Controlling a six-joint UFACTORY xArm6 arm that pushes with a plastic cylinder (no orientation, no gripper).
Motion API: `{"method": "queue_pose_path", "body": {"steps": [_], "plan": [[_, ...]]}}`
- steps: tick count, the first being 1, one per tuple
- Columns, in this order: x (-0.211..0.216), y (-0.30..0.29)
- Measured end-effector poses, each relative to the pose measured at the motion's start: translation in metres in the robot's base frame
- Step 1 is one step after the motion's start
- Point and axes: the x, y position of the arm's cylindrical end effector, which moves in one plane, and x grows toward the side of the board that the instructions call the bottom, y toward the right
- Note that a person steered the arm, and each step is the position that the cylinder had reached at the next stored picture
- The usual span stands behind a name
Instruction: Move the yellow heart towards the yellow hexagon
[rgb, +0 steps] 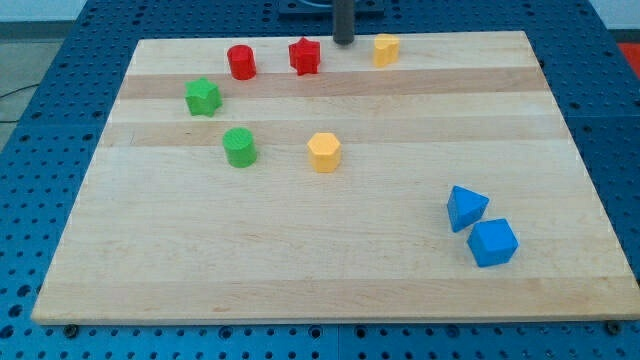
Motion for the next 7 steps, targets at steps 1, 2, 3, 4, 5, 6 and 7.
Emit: {"method": "queue_pose_path", "body": {"steps": [1, 2, 3, 4, 5, 6, 7], "plan": [[0.025, 0.025], [0.041, 0.014], [0.055, 0.019], [0.043, 0.037], [0.035, 0.019], [0.014, 0.016], [0.018, 0.047]]}}
